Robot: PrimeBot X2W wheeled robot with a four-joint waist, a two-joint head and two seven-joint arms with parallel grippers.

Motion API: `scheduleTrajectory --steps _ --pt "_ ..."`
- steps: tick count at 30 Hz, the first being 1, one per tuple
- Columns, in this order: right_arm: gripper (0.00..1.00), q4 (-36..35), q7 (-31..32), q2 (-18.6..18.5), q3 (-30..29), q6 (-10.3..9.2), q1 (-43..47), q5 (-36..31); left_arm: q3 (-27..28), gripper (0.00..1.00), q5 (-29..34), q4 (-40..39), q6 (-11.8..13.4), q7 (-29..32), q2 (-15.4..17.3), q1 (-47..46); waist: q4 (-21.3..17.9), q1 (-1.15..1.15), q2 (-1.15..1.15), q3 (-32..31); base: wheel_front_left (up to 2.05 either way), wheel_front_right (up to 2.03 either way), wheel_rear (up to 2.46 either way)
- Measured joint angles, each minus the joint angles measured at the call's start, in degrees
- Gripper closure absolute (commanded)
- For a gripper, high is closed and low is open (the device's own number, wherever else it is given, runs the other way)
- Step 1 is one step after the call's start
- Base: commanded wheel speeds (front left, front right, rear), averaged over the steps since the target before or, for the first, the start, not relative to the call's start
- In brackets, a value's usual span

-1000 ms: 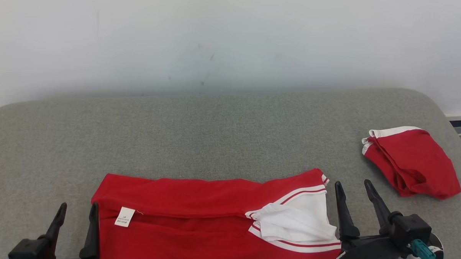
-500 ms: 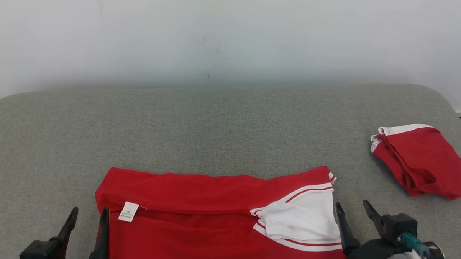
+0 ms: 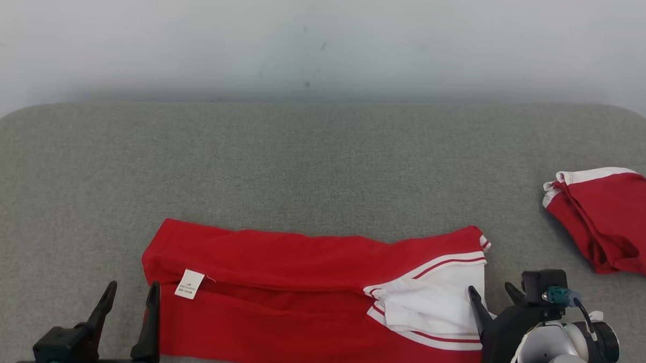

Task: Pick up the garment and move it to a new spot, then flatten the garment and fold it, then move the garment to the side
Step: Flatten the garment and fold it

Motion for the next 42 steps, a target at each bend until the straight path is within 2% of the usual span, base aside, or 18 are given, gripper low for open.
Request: scheduleTrajectory --steps 9,27,28,29,31,32,42 --pt "0.0 2.54 5.72 0.6 0.87 0.23 -0.91 0.88 -0.09 0.0 -0.01 0.11 -0.51 0.16 0.05 -0.49 1.09 0.0 0.0 1.35 0.0 0.0 0.0" --pt "0.0 3.85 12.02 1.53 0.18 -0.11 -4.3 2.52 -0.51 0.0 -0.35 0.6 -0.99 0.18 0.1 -1.36 1.53 0.0 0.0 2.19 0.0 0.0 0.0" --pt "0.32 3.87 12.41 1.53 0.15 -0.11 -4.47 2.52 -0.52 0.0 -0.38 0.66 -0.99 0.18 0.1 -1.36 1.59 0.0 0.0 2.22 0.0 0.0 0.0" --pt "0.55 3.88 12.69 1.53 0.15 -0.11 -4.54 2.52 -0.52 0.0 -0.43 0.71 -0.99 0.18 0.09 -1.36 1.64 0.0 0.0 2.25 0.0 0.0 0.0" --pt "0.94 3.86 13.14 1.55 0.23 -0.11 -4.71 2.5 -0.52 0.0 -0.43 0.8 -1.0 0.16 0.09 -1.37 1.76 0.0 0.0 2.29 0.0 0.0 0.0" --pt "1.0 3.83 13.27 1.62 0.26 -0.11 -4.81 2.5 -0.52 0.0 -0.44 0.83 -1.0 0.16 0.08 -1.38 1.81 0.0 0.0 2.31 0.0 0.0 0.0" --pt "1.0 3.02 14.74 1.68 -0.27 -0.11 -4.95 2.49 -0.48 0.0 -0.53 1.37 -1.04 0.15 0.09 -1.49 1.79 0.0 0.0 2.33 0.0 0.0 0.0"
